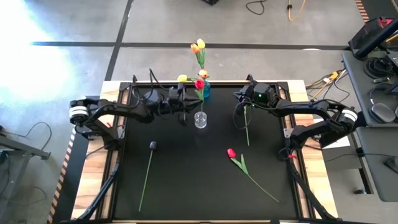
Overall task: Sort flowers into vase by color
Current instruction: Put the left red tulip into the transparent vase
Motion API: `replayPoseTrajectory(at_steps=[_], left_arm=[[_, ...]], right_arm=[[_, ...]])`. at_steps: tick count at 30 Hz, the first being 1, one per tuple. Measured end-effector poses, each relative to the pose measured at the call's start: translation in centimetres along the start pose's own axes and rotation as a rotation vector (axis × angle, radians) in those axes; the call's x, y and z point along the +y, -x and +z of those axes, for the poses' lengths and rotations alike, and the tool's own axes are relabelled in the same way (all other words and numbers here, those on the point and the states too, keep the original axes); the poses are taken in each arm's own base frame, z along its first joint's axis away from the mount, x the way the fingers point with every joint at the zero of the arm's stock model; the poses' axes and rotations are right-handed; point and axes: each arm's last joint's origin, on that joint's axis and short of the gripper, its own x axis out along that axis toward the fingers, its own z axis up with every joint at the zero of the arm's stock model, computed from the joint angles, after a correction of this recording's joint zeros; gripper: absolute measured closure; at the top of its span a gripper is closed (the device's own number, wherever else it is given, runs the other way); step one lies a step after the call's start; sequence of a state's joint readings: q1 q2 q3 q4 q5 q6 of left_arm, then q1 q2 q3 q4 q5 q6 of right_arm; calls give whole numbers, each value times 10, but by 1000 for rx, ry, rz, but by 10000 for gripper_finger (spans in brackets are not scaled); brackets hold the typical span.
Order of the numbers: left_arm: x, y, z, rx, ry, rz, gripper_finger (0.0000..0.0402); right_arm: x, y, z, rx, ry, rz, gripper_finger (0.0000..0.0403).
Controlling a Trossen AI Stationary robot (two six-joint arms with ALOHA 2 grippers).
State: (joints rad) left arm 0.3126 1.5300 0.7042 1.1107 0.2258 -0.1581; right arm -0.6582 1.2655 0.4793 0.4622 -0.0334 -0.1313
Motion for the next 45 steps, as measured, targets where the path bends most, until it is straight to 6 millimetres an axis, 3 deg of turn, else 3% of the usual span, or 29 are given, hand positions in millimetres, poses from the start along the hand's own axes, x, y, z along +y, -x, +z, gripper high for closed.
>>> replayPoseTrajectory(at_steps=[10,30,45], left_arm=[[0,5,-9,39,-12,14,401],[11,15,-48,164,-176,170,401],[13,14,-50,167,-183,210,322]], right_arm=[[0,0,0,1,-13,0,390],[0,0,0,0,-16,0,390],[0,0,1,-1,-1,0,390]])
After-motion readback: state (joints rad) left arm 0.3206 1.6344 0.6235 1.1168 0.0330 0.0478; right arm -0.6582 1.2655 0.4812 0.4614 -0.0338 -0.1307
